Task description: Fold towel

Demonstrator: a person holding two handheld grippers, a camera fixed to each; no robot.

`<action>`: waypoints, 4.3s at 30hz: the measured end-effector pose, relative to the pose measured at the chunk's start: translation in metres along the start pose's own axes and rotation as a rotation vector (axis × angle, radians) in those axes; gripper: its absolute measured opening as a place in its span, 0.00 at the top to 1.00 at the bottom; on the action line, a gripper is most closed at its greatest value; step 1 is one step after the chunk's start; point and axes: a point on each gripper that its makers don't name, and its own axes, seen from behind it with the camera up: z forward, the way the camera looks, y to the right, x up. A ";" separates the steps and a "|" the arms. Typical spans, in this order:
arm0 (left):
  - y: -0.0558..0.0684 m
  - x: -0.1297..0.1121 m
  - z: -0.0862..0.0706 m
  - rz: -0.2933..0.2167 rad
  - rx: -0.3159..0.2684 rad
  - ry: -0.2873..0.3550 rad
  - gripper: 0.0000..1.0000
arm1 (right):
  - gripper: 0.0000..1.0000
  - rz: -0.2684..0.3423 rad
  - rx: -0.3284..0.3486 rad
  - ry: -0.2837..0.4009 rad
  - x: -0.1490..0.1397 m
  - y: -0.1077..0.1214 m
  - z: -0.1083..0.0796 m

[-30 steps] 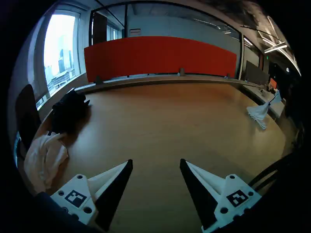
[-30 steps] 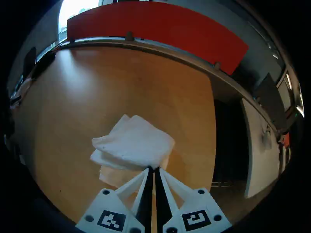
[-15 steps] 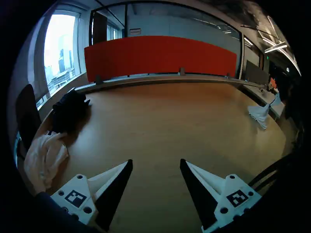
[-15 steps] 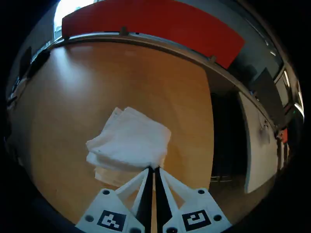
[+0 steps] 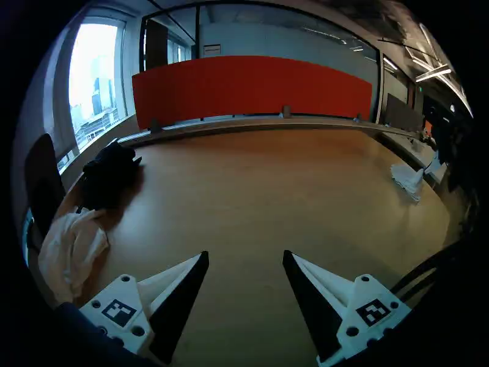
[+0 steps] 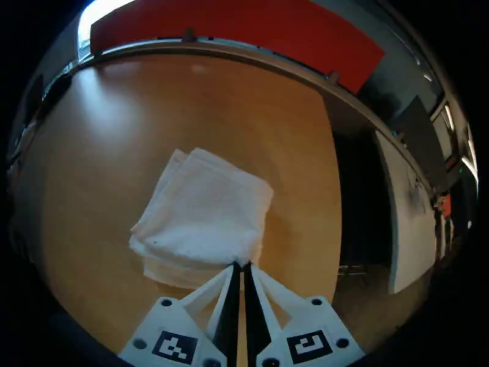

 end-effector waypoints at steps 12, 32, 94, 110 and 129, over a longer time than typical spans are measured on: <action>-0.001 -0.003 0.000 0.001 0.003 -0.006 0.10 | 0.79 0.014 -0.023 -0.052 -0.024 0.000 0.007; -0.001 -0.005 -0.002 0.002 0.006 -0.007 0.10 | 0.41 0.025 -0.053 -0.076 -0.046 -0.002 0.015; -0.015 -0.004 -0.011 -0.011 0.026 0.005 0.10 | 0.42 0.022 0.158 0.133 0.026 -0.116 0.019; -0.017 -0.005 -0.010 -0.010 0.025 0.000 0.10 | 0.74 -0.013 0.153 0.118 0.021 -0.120 0.024; -0.016 -0.004 -0.010 -0.008 0.022 0.003 0.10 | 0.93 0.010 0.183 0.164 0.032 -0.120 0.010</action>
